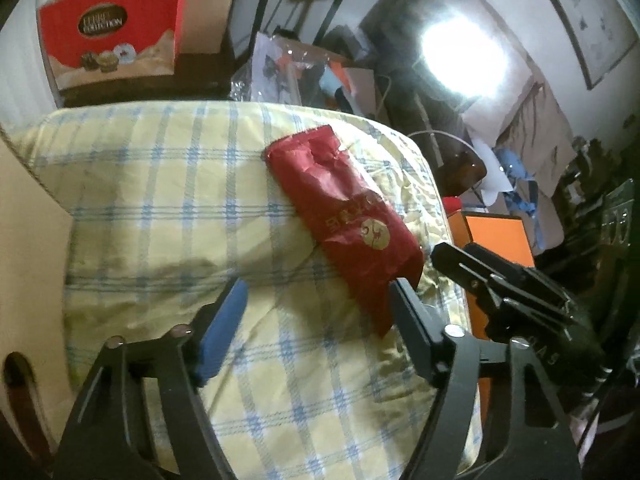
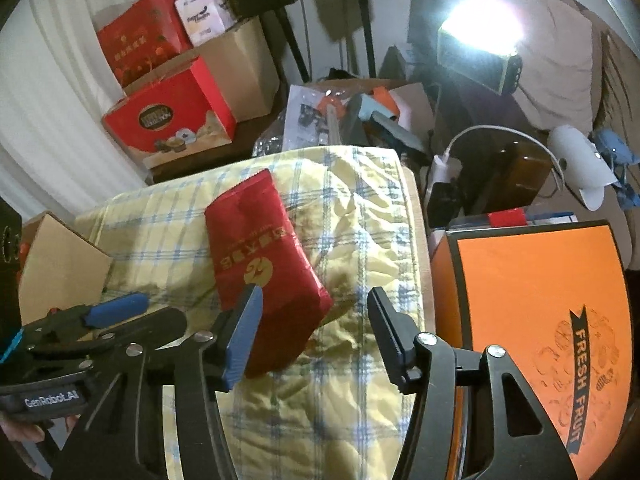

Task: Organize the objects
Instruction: 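Move both grippers to the red packet on the bed, then grasp the red packet with the left gripper and lift it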

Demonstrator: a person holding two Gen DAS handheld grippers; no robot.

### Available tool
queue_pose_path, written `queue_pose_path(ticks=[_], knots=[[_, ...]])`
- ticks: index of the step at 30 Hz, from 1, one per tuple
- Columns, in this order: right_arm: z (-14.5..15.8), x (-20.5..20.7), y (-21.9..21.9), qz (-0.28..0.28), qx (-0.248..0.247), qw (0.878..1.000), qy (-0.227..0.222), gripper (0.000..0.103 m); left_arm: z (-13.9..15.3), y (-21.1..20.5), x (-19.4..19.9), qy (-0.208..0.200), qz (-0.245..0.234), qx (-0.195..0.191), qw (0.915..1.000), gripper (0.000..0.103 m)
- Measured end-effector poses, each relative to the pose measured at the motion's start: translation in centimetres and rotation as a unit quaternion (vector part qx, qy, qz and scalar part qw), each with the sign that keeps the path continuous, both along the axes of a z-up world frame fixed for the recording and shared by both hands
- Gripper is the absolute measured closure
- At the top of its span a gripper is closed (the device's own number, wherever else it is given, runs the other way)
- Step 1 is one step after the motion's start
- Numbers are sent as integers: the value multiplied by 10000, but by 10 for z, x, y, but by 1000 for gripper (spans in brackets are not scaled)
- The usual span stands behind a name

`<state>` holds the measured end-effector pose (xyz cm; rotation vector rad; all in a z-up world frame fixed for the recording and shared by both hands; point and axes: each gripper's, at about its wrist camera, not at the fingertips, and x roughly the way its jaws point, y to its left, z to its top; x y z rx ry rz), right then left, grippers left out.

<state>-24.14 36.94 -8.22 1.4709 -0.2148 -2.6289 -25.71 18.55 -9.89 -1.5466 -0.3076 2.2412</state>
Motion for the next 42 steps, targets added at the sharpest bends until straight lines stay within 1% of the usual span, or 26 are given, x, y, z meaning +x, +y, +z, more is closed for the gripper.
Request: queue_pose_path(ticks=[2,4,10,14,18,23,24,25,26,27,28,29,30,32,35,37,39,42], knots=[[-3,-4,-2,39,2,10000,-34,52,-5,3,-4,-78,-13,57,10000,38],[-6,-7,-3,61,32,10000,-54,54,-8,6,-7,-114,-25,67,9999,42],[-14,-15,-7,143,98,9998,-123,60,-14,11,-11,-171,-48,122,9998,47],[-19,-18,-8,164,52,9997,-180,61,-19,11,-14,-236,-47,186,9995,50],[-26,-20,-10,205,27,9994,-274,62,-20,12,-15,-192,-26,224,9996,53],[-32,-20,-9,159,18,9993,-328,63,-21,13,-16,-161,19,266,9995,53],[-32,-19,-9,160,2,9993,-331,63,-21,13,-16,-160,26,288,9995,55],[-32,-19,-8,169,-21,9993,-332,64,-21,13,-17,-183,17,333,9993,60],[-32,-18,-8,201,-54,9992,-334,65,-22,14,-17,-202,11,353,9992,62],[-32,-17,-9,226,-69,9992,-336,66,-22,15,-18,-209,8,355,9992,68],[-32,-16,-10,263,-103,9990,-340,73,-23,17,-18,-242,-30,386,9990,75],[-32,-16,-11,318,-189,9987,-355,81,-24,18,-18,-283,-60,410,9987,78],[-33,-15,-12,374,-339,9979,-401,81,-25,19,-17,-296,-72,409,9987,79],[-33,-14,-13,345,-316,9982,-388,83,-23,19,-15,-226,-54,387,9990,81],[-33,-10,-12,288,-407,9980,-380,86,-22,15,-15,-243,9,453,9987,88],[-32,-8,-11,287,-519,9975,-387,89,-19,12,-14,-214,42,464,9987,89],[-30,-5,-12,274,-553,9974,-371,89,-15,11,-12,-171,38,443,9989,92],[-22,0,-15,285,-556,9976,-296,89,-7,10,-8,-94,21,439,9990,92]])
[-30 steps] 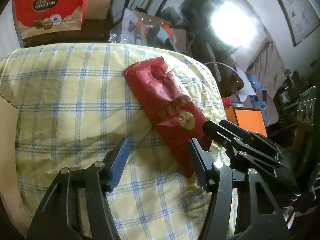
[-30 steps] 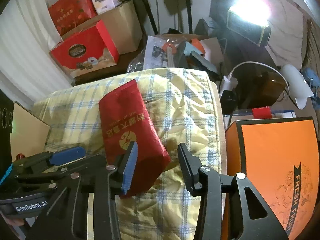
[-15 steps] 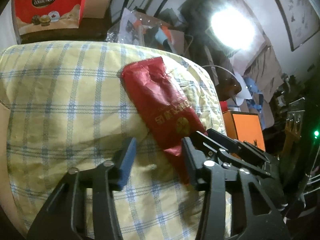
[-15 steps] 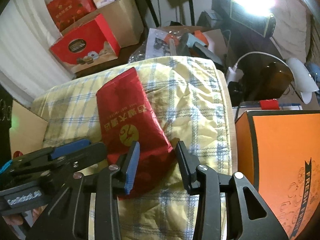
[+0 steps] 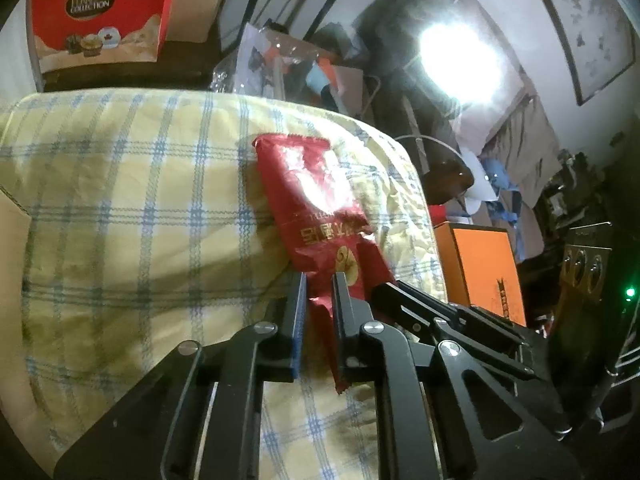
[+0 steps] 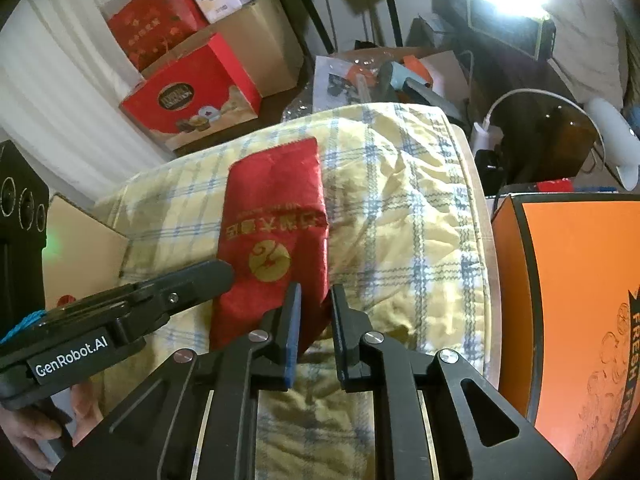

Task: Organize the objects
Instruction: 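Grasp the red packet with the left gripper and lift it, then carry the red packet into the cardboard box with the left gripper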

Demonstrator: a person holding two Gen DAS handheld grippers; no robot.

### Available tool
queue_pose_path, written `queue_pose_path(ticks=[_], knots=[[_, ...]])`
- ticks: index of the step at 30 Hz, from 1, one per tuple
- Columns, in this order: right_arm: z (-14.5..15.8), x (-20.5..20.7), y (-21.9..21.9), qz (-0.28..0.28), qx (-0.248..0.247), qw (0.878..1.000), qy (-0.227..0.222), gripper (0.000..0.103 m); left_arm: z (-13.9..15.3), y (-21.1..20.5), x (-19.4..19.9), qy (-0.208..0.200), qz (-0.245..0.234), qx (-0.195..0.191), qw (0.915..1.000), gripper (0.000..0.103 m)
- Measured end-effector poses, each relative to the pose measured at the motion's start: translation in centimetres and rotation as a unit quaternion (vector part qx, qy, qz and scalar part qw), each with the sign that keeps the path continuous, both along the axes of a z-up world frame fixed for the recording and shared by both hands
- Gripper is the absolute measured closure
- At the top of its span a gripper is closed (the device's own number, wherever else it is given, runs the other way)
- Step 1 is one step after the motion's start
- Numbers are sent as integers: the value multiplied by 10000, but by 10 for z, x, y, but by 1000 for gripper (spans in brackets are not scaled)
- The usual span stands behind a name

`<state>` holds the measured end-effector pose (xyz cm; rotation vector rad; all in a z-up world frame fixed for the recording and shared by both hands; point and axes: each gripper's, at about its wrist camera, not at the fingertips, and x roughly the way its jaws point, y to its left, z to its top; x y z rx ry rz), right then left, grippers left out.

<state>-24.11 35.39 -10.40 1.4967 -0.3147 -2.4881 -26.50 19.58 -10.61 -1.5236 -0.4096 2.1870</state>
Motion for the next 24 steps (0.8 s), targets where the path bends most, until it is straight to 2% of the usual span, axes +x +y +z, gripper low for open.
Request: queue_pose_path(ticks=[5,12,24], knots=[[18,8,-8,49,-41,9999,153,90,16,-5,7,140,-11,33,9999,92],[47,22,-24,91,8,9990,428,92,43,-20,18,438,48,51,9990,98],[99,52,-65,346,112,9952,904,93,102,-65,48,974,188,184,9949,98]])
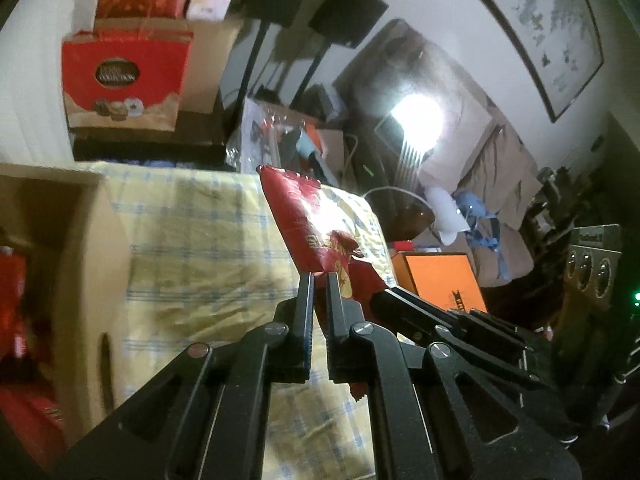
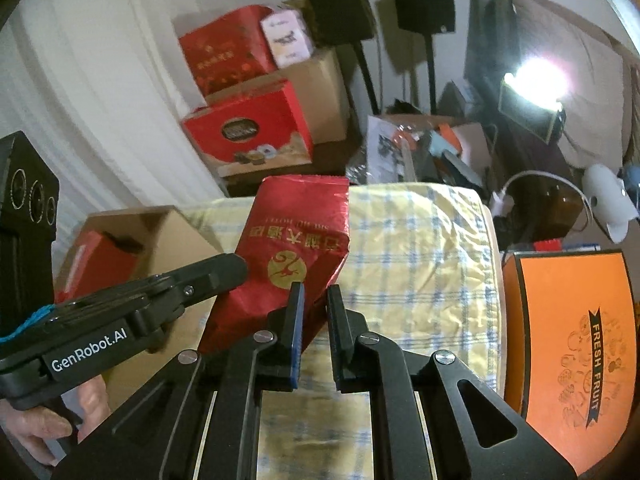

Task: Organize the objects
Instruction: 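Carry the red packet into the cardboard box with the left gripper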

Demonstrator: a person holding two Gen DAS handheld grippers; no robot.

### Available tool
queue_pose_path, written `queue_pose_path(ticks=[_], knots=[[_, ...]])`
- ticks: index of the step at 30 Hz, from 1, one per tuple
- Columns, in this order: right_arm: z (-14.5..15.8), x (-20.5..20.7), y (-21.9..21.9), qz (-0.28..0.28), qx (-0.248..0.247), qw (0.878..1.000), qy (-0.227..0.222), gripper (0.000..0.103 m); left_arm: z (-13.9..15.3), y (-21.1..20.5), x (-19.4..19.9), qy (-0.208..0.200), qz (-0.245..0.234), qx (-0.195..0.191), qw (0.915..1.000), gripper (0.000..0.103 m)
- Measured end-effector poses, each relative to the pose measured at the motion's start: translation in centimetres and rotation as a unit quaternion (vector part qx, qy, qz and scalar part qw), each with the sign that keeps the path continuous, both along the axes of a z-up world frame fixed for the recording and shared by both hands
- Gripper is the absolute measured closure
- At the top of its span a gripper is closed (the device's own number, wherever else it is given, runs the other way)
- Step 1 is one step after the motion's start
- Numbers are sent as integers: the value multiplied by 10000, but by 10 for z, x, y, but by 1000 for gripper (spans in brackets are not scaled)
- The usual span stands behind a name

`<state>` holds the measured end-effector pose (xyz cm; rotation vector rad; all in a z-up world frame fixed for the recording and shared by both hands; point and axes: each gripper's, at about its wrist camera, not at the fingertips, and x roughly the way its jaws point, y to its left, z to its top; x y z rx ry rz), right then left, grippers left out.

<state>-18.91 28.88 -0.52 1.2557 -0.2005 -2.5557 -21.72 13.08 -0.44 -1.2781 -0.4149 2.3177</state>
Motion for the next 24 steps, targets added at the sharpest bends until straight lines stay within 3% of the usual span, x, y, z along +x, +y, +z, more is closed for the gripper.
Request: queue_pose_path(ticks=[13,24], knots=[[39,31,-79,661,41,9971,378,93,40,-84,35,385,392,14,9985,99],[32,50,-152,1258,30,9914,369,93,34,-157,54,372,795,48,9961,99]])
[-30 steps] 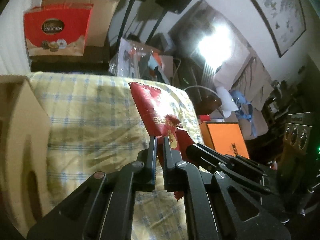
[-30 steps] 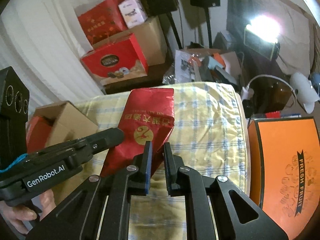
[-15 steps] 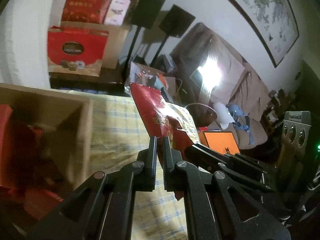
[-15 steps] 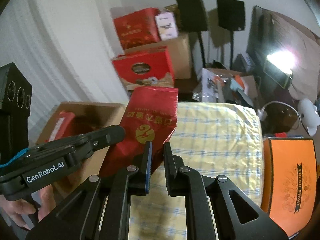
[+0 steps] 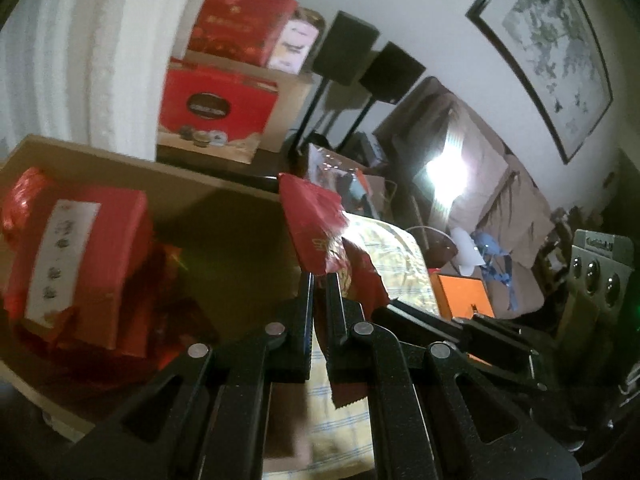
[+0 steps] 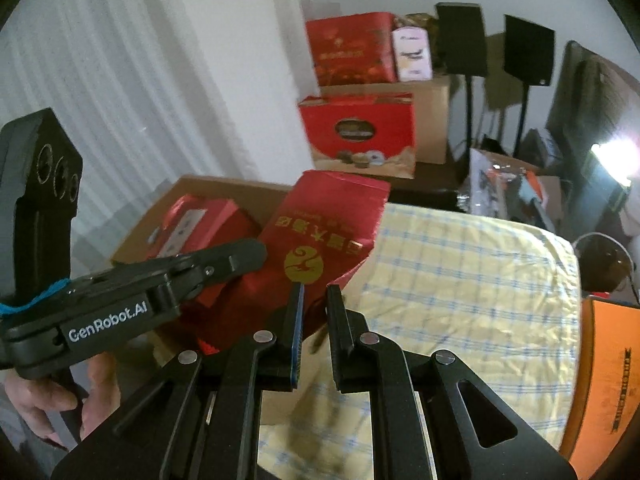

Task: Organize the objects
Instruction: 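Carry the red packet into the cardboard box with the left gripper, then open the left gripper and withdraw both grippers from the box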

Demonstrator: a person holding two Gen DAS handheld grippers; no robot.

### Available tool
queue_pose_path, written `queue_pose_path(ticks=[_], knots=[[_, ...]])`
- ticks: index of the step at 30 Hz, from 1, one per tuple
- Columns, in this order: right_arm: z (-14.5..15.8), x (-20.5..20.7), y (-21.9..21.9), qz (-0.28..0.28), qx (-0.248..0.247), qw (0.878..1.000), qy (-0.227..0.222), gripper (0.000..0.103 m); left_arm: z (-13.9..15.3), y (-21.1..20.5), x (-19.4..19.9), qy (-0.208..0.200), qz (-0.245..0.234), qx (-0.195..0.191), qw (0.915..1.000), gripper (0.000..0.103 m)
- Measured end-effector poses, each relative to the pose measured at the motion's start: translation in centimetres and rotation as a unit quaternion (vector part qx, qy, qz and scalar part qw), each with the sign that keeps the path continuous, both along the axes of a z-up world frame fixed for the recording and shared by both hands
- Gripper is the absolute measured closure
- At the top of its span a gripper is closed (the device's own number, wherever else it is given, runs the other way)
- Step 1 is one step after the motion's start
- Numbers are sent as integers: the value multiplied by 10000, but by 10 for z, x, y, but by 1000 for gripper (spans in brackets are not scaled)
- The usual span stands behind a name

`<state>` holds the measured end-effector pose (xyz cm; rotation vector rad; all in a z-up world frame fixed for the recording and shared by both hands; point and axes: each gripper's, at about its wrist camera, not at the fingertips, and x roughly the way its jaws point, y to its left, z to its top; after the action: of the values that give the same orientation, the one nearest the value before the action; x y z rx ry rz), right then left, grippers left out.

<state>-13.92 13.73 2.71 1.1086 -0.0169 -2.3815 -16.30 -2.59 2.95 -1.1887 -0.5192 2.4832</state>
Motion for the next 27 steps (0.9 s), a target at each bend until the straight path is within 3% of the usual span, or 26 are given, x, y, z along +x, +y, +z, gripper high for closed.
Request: queue_pose_path(ticks=[9,12,17,18,21,27], knots=[[-22,2,-37,246,-5,9995,-188,92,-19,-35,3,-157,203,-121,9996,99],[-29,2,-45,294,49,9993,-232,92,-26,-37,-1,-237,200,-323,9990,98],[-42,3,-54,369,228,9985,-330,83,-39,-37,-2,-365,254,-645,9969,96],[-44,4,-55,372,230,9985,-341,83,-41,-37,-2,-382,279,-713,9963,94],[-44,5,-51,326,211,9987,-341,72,-46,-39,1,-404,324,-770,9957,71],[-39,11,-35,180,112,9993,-308,66,-41,-40,9,-286,318,-824,9957,54]])
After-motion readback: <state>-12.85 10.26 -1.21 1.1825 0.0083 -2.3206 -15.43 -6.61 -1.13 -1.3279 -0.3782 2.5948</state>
